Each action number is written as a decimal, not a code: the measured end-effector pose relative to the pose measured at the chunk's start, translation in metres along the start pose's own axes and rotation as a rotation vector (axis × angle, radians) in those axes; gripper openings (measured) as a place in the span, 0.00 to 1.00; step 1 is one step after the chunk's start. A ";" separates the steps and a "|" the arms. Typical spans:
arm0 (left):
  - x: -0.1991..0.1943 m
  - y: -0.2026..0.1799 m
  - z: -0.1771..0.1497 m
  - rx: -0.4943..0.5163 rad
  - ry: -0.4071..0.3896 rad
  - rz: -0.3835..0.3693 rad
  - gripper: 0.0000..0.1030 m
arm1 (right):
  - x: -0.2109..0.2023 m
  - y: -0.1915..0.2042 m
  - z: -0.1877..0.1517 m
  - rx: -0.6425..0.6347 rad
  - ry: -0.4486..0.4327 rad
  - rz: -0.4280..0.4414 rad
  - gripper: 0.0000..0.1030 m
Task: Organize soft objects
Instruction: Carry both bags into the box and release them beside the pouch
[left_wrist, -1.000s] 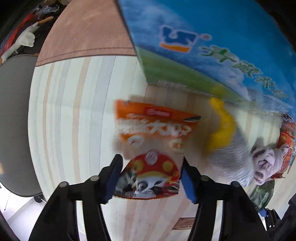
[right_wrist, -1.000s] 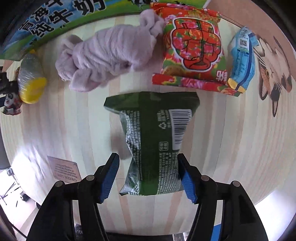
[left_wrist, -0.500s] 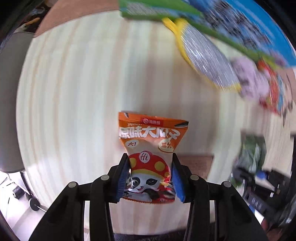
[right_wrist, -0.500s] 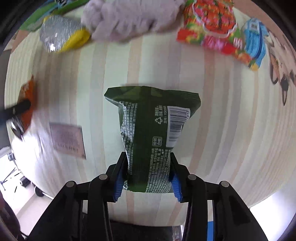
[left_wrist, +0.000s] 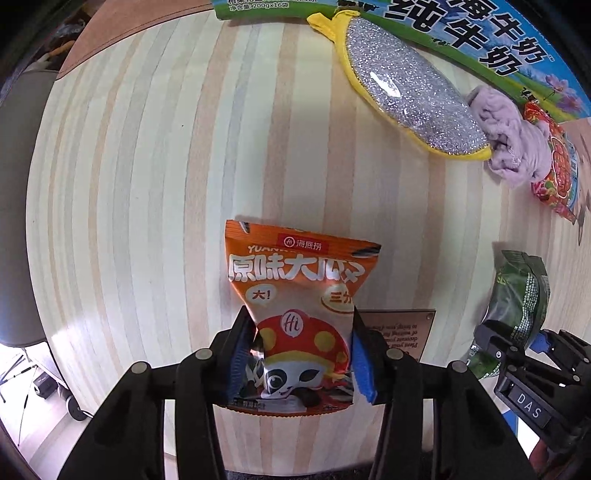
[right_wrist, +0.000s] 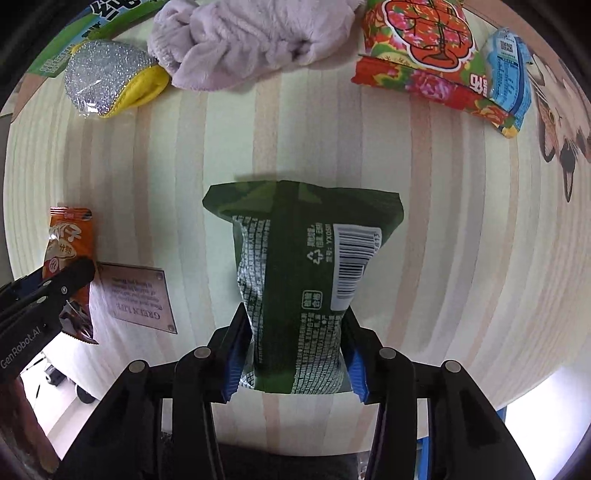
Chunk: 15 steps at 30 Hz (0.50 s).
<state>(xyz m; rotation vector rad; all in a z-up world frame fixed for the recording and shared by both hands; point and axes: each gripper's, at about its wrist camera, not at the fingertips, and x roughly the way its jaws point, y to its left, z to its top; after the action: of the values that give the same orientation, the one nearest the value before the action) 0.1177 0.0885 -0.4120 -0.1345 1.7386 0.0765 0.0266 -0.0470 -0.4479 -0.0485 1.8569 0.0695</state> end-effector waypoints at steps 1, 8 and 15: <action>-0.001 -0.001 0.000 0.003 -0.004 0.000 0.43 | -0.003 0.002 0.010 0.000 0.000 -0.002 0.46; -0.051 -0.018 -0.018 0.043 -0.085 -0.056 0.37 | -0.041 0.008 0.013 -0.035 -0.054 -0.008 0.39; -0.152 -0.042 -0.015 0.106 -0.267 -0.166 0.37 | -0.116 0.015 0.004 -0.080 -0.176 0.079 0.37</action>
<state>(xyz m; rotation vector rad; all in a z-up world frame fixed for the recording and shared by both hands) 0.1337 0.0525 -0.2590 -0.1820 1.4558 -0.1150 0.0625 -0.0324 -0.3379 -0.0235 1.6799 0.1967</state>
